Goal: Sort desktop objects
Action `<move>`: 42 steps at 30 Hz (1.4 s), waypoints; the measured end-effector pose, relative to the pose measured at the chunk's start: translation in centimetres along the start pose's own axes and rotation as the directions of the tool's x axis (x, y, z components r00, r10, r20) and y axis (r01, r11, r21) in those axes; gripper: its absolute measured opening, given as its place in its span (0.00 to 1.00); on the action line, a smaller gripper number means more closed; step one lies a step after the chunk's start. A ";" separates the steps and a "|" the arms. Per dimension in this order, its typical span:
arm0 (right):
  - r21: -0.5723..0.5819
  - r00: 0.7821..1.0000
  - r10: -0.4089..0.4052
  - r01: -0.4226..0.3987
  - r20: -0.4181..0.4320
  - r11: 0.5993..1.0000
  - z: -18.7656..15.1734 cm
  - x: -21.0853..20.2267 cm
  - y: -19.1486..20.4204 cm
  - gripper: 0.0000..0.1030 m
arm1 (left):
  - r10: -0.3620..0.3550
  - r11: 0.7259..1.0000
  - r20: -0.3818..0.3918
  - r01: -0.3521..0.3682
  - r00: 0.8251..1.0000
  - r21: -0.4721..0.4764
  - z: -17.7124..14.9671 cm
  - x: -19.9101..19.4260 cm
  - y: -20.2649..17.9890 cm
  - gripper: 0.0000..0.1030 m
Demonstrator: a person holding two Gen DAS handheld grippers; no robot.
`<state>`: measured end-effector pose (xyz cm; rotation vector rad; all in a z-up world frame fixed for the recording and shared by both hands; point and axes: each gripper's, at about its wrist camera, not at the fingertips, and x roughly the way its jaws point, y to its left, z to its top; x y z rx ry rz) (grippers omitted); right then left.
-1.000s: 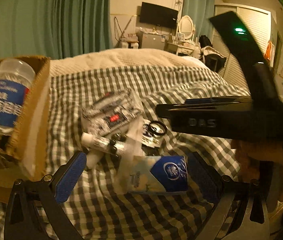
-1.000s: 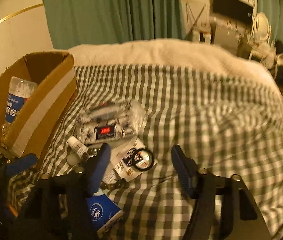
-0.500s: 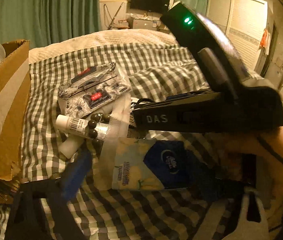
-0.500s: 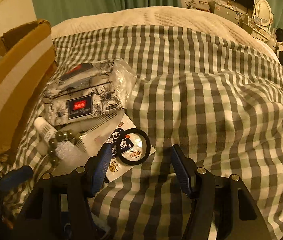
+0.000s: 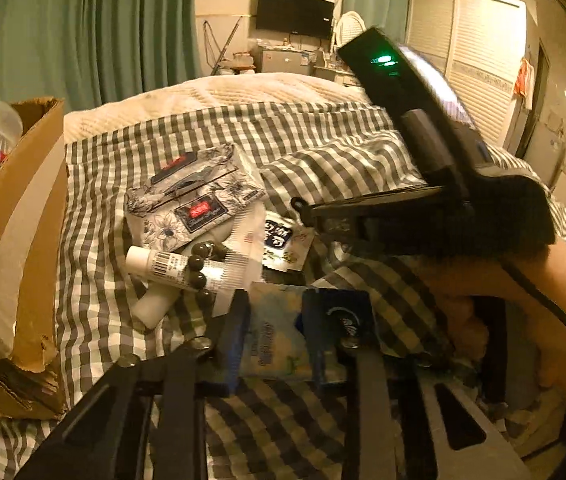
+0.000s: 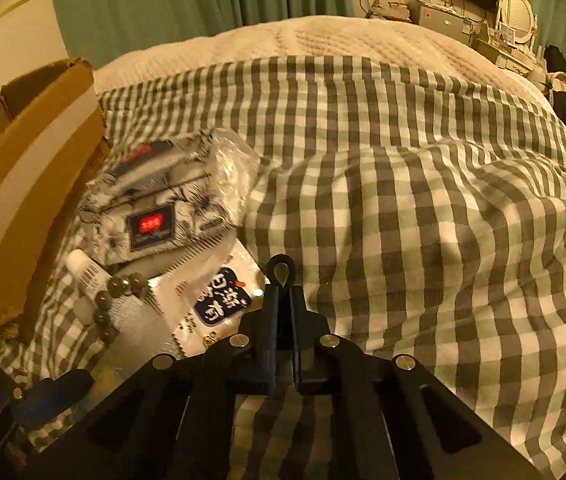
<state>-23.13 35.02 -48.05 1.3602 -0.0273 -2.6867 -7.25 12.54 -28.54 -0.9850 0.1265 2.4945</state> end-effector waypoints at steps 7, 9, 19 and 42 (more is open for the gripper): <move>0.028 0.996 0.020 -0.022 0.089 0.999 0.2 -3.2 -0.5 0.05 | -0.057 0.998 -0.046 0.055 0.997 -0.042 0.2 -0.6 0.6 0.49; 0.035 0.994 0.023 -0.027 0.110 0.999 0.9 -3.5 0.0 0.05 | -0.097 0.993 -0.024 0.095 0.995 -0.074 0.3 -1.4 0.4 0.87; 0.055 0.977 0.057 -0.070 0.206 0.996 2.0 -6.3 0.2 0.05 | -0.061 0.997 -0.151 0.054 0.987 -0.051 -1.1 2.1 -0.4 0.91; 0.009 0.892 0.071 -0.084 0.446 0.996 2.1 -13.5 2.1 0.05 | 0.145 0.989 0.249 -0.138 0.958 -0.043 3.6 -7.1 2.2 0.72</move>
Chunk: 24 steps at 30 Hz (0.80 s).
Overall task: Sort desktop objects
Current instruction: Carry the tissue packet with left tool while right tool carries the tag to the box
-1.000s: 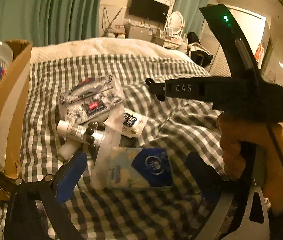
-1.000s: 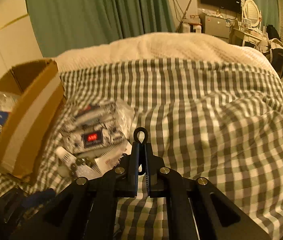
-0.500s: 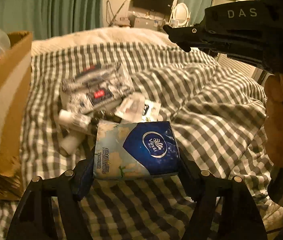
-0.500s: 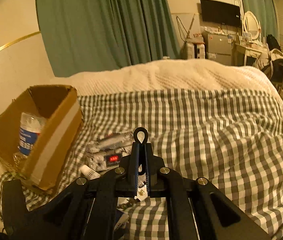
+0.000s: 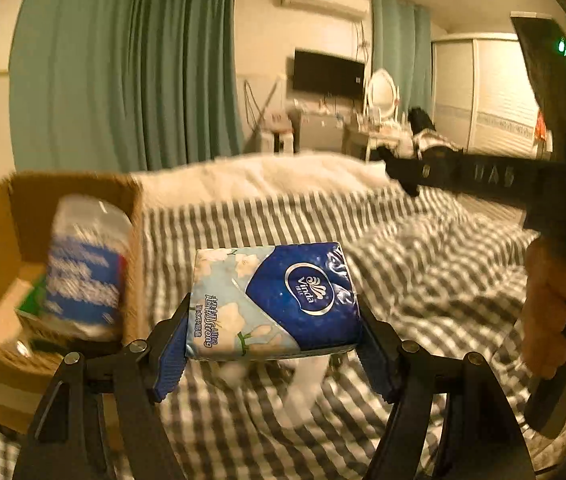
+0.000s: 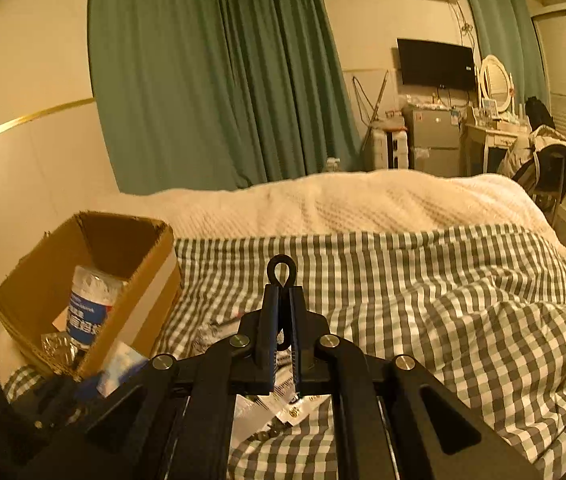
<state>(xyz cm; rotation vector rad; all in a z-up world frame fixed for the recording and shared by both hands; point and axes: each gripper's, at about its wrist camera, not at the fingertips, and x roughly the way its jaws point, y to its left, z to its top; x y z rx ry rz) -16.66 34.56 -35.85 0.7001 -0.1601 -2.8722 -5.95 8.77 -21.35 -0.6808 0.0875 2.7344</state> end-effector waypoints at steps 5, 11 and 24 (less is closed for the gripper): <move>-0.031 0.998 0.035 -0.034 0.052 0.999 1.1 -1.7 1.9 0.05 | 0.009 1.000 0.071 -0.009 0.997 -0.011 2.7 -2.8 0.9 0.72; -0.049 0.990 0.101 -0.097 0.096 0.994 2.4 -3.1 4.6 0.05 | 0.093 0.995 0.149 -0.096 0.984 0.013 5.2 -5.5 3.1 0.72; -0.120 0.987 0.160 -0.159 0.001 0.980 1.5 0.8 10.7 0.05 | 0.319 0.946 0.200 -0.325 0.926 0.001 6.7 -7.2 10.0 0.72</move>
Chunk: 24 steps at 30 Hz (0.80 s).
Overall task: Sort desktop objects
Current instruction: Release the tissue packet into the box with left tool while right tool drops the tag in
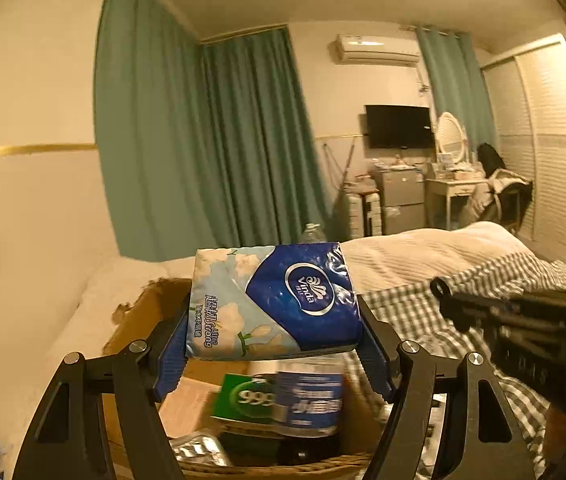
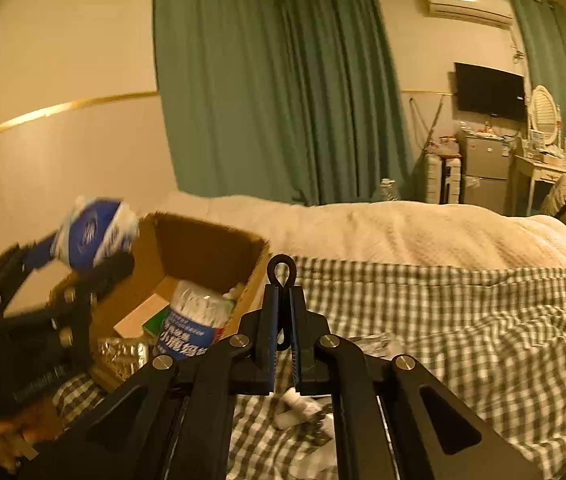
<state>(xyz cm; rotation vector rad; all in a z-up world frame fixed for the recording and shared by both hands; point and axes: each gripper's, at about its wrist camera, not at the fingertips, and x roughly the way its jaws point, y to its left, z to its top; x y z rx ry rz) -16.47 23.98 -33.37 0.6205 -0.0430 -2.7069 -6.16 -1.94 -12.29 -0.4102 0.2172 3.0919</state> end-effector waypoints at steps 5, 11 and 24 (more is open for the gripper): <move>-0.043 0.999 0.014 -0.016 -0.044 0.999 -0.6 2.5 2.1 0.05 | 0.064 0.998 -0.022 -0.065 0.998 -0.022 -0.3 1.1 2.7 0.72; -0.073 0.995 0.022 -0.029 -0.095 0.997 -1.4 5.4 3.8 0.05 | 0.092 0.994 -0.069 -0.095 0.993 -0.045 -1.3 2.3 4.6 0.72; -0.072 0.972 0.134 -0.150 -0.193 0.986 -0.7 10.8 7.3 0.05 | 0.091 0.993 -0.166 -0.103 0.982 -0.061 -3.4 5.2 6.6 0.72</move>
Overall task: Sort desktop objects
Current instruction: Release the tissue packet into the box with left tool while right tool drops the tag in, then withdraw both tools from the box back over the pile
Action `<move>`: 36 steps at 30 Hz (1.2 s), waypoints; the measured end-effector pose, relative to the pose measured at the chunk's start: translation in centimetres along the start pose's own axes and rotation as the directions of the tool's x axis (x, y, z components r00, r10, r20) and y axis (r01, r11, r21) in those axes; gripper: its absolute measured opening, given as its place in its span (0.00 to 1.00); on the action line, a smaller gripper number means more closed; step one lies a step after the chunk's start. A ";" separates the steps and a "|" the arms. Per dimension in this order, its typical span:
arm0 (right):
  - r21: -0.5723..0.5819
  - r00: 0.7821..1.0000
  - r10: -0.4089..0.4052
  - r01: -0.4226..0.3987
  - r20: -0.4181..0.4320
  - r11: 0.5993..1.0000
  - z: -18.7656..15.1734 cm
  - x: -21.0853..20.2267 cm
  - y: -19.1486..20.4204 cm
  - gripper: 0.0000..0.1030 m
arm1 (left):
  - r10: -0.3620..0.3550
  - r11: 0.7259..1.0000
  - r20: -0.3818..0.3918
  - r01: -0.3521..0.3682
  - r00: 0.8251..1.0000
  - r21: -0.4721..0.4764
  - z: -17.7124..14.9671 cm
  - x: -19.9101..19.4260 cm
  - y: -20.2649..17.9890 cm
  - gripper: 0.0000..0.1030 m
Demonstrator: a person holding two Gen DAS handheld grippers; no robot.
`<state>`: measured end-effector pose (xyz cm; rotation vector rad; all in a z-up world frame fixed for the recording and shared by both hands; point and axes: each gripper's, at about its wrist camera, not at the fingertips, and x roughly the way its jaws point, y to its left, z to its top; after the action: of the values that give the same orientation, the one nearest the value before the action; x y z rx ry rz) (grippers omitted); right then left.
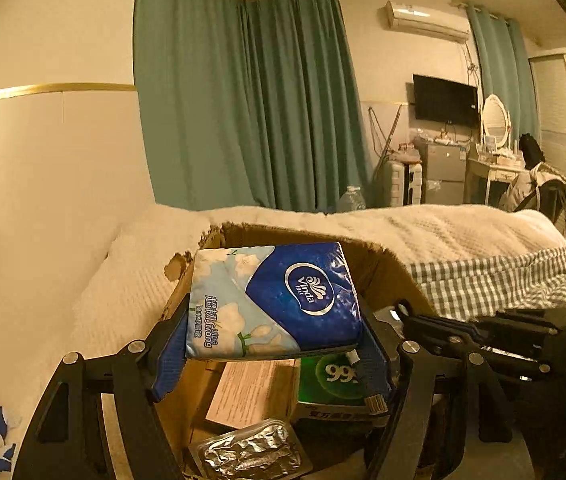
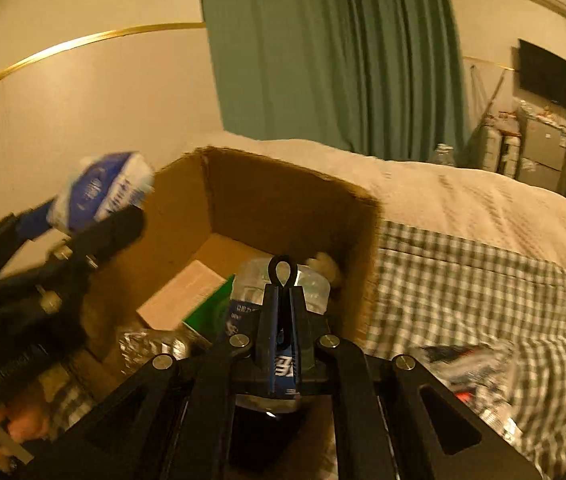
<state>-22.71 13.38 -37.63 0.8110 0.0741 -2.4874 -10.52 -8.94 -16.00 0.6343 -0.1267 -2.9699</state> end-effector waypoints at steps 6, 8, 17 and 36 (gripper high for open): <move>-0.018 0.999 0.021 -0.022 -0.038 1.000 0.2 1.4 0.9 0.08 | 0.007 1.000 -0.024 -0.007 1.000 -0.022 -0.3 0.5 0.9 0.77; -0.015 0.999 0.014 -0.014 -0.033 1.000 -0.2 1.1 0.7 0.21 | 0.009 1.000 -0.013 -0.009 1.000 -0.018 -0.1 0.2 0.7 0.82; 0.031 0.998 -0.038 0.037 0.052 0.999 -0.2 -1.8 -1.1 0.40 | 0.008 0.999 0.036 -0.006 0.999 -0.052 1.2 -2.1 1.1 0.94; 0.160 0.947 -0.129 0.084 0.293 0.983 3.5 -15.2 -6.6 0.74 | -0.091 0.989 0.160 0.108 0.983 -0.100 4.1 -8.6 -1.7 1.00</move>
<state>-17.37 25.36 -26.90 0.4826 -0.1787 -2.7158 -4.49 -6.03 -8.96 0.4086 0.0567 -3.0942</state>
